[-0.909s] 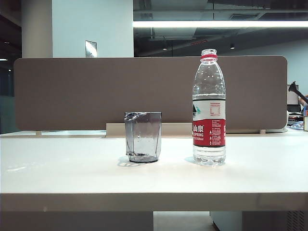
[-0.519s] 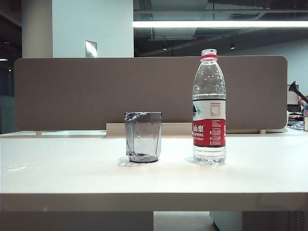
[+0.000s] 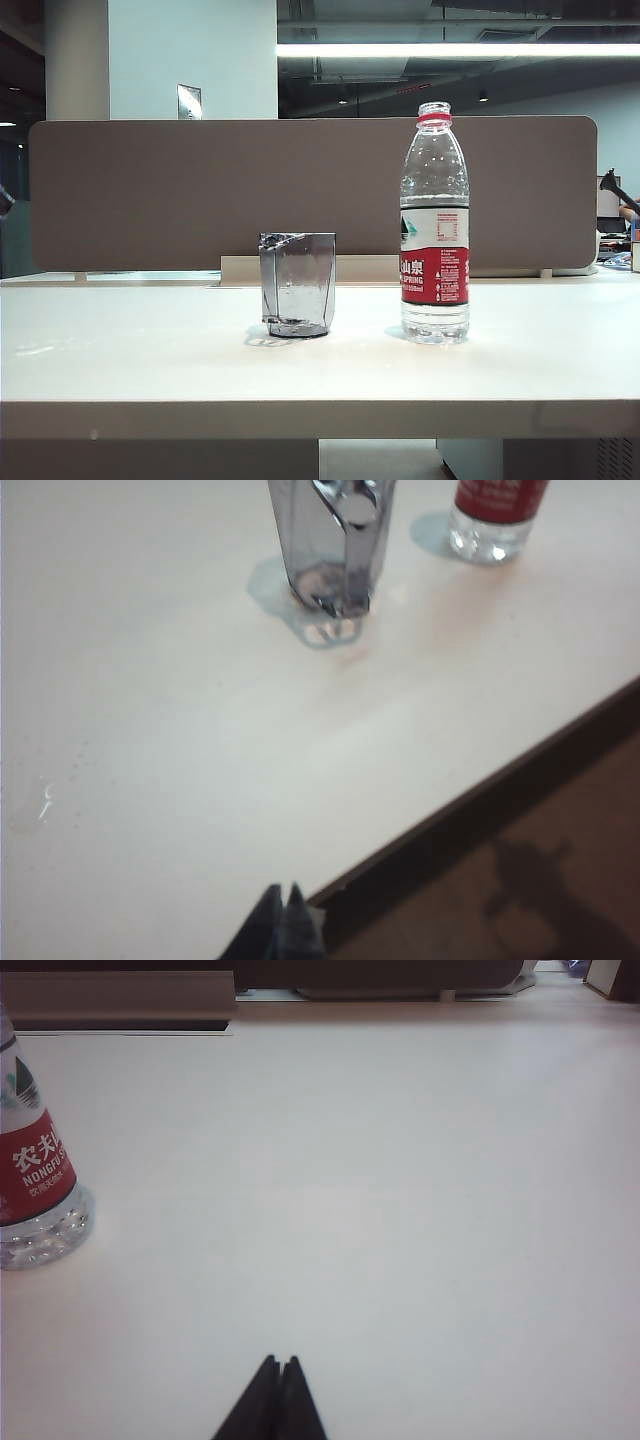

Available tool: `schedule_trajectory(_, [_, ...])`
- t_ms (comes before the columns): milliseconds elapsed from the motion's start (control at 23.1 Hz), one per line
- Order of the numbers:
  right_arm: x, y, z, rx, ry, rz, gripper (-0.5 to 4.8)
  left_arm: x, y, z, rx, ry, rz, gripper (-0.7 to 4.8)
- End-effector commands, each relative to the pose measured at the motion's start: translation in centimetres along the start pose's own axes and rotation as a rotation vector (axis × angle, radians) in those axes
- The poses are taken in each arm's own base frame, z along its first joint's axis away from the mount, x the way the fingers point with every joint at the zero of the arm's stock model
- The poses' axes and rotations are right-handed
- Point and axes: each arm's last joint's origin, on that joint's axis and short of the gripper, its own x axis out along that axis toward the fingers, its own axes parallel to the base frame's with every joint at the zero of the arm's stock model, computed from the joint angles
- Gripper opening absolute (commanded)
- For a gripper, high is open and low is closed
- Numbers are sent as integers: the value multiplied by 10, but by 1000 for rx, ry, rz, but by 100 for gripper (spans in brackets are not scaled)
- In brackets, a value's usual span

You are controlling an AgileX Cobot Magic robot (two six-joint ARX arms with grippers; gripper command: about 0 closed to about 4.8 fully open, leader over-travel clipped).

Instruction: Pick up the mineral water bottle on the table and pour water into the mug until it's full.

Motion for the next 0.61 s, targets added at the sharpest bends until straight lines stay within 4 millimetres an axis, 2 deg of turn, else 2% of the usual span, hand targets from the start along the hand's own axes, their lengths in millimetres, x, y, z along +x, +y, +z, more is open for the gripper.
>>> schedule_trajectory(43, [1,0,-1,-1,-6,-1,-5,-5,3,34,6,-27,10,-5])
schedule_trajectory(130, [1,0,-1,-1,-6,-1,-5,-8,4,48,10,-59,12,-5])
schedule_trajectory(216, [1,0,-1,-1,-6,-1,-5,-8,4,53,16,-111,18,-5])
schedule_trajectory(606, [1,0,-1,-1,-6,-1,-5,-8,4,54,16,-115,18,-5])
